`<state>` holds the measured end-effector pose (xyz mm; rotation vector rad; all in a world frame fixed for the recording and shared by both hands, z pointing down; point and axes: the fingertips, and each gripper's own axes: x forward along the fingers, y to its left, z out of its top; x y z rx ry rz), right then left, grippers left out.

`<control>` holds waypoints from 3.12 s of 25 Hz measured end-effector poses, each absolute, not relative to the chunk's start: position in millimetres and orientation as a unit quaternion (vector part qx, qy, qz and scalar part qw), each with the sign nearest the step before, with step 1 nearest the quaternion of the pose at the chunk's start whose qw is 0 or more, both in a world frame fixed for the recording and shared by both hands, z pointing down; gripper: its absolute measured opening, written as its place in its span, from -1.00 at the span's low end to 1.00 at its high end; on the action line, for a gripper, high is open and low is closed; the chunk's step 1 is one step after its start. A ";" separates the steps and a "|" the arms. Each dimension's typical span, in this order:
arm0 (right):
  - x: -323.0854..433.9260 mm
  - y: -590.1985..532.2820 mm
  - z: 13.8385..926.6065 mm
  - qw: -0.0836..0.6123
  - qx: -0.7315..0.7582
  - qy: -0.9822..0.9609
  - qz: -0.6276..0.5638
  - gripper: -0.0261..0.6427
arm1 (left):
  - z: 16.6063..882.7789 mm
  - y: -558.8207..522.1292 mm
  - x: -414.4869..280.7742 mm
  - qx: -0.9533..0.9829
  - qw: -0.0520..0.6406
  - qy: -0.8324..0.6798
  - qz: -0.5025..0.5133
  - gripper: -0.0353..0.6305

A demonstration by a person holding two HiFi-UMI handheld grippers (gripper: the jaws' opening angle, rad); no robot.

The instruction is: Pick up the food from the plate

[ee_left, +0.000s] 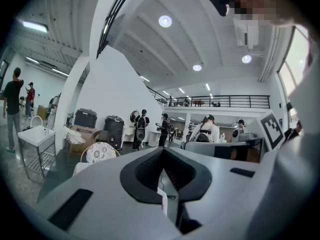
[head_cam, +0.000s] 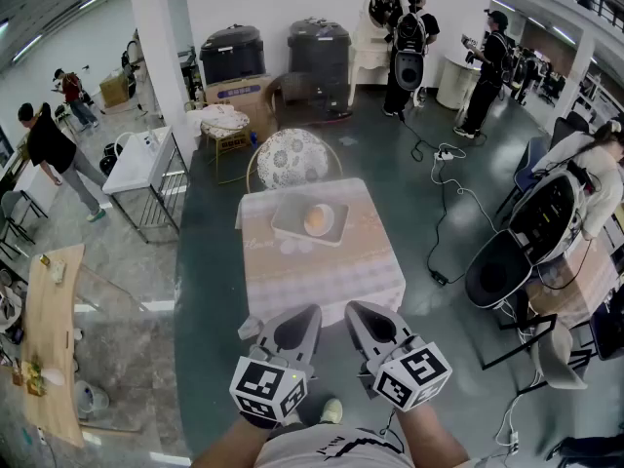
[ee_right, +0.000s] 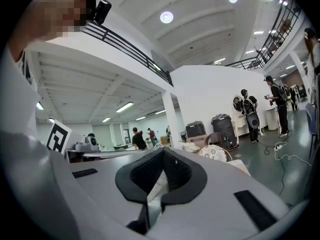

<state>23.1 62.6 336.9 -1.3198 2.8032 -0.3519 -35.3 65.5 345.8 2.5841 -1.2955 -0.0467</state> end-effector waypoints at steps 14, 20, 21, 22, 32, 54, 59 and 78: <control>19.4 61.7 336.7 0.012 -0.422 0.899 -0.119 -0.88 | 344.5 64.8 -36.4 0.888 0.125 -0.442 -0.011 -0.88; 26.9 58.4 338.4 0.028 -0.418 0.898 -0.137 -0.87 | 342.9 61.5 -30.7 0.887 0.119 -0.447 -0.008 -0.88; 28.5 57.6 338.6 0.028 -0.418 0.897 -0.138 -0.87 | 342.0 60.8 -30.1 0.887 0.118 -0.447 -0.008 -0.88; 30.1 56.6 338.7 0.028 -0.418 0.897 -0.138 -0.87 | 341.1 59.9 -29.4 0.886 0.117 -0.448 -0.008 -0.88; 51.4 50.7 338.3 0.032 -0.410 0.902 -0.132 -0.88 | 337.0 53.2 -7.6 0.884 0.104 -0.456 -0.004 -0.88; 79.5 19.1 355.8 0.023 -0.413 0.899 -0.146 -0.88 | 349.3 21.0 10.9 0.875 0.108 -0.471 0.006 -0.88; 69.8 -7.2 357.0 0.025 -0.416 0.897 -0.146 -0.88 | 354.8 -6.3 4.0 0.877 0.113 -0.467 0.007 -0.88; 11.2 -179.3 397.2 0.005 -0.482 0.858 -0.178 -0.88 | 408.3 -191.5 -47.7 0.903 0.120 -0.409 0.056 -0.88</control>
